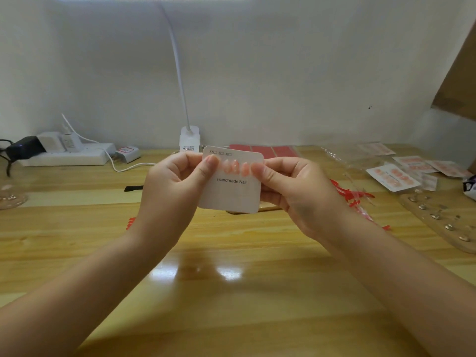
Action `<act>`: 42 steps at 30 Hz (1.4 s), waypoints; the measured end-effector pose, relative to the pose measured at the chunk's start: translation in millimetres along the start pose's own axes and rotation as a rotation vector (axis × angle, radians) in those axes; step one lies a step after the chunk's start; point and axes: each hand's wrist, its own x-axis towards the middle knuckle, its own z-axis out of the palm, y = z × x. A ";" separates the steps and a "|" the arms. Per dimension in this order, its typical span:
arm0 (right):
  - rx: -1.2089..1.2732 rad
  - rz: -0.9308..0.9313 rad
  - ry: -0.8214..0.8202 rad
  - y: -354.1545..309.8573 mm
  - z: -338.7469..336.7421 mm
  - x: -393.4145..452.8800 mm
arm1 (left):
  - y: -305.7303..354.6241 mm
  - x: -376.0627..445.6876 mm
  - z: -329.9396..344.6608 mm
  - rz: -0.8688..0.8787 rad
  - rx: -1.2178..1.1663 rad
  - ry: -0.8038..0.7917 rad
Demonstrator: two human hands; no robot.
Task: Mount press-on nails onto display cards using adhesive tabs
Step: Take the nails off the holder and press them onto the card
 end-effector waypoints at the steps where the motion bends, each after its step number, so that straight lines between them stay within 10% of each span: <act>1: -0.017 -0.015 0.009 0.4 0.3 -0.6 | -0.7 0.2 -0.2 -0.008 -0.006 0.004; 21: 0.181 -0.012 -0.039 6.9 4.5 -2.8 | -3.2 -2.1 3.1 -0.052 0.002 0.057; 28: 0.038 -0.069 0.031 12.1 10.3 -7.0 | -0.5 -3.8 -2.1 0.863 0.871 0.112; 42: -0.052 -0.061 -0.025 4.8 19.1 -15.3 | 1.0 -5.3 -1.8 0.821 0.843 0.075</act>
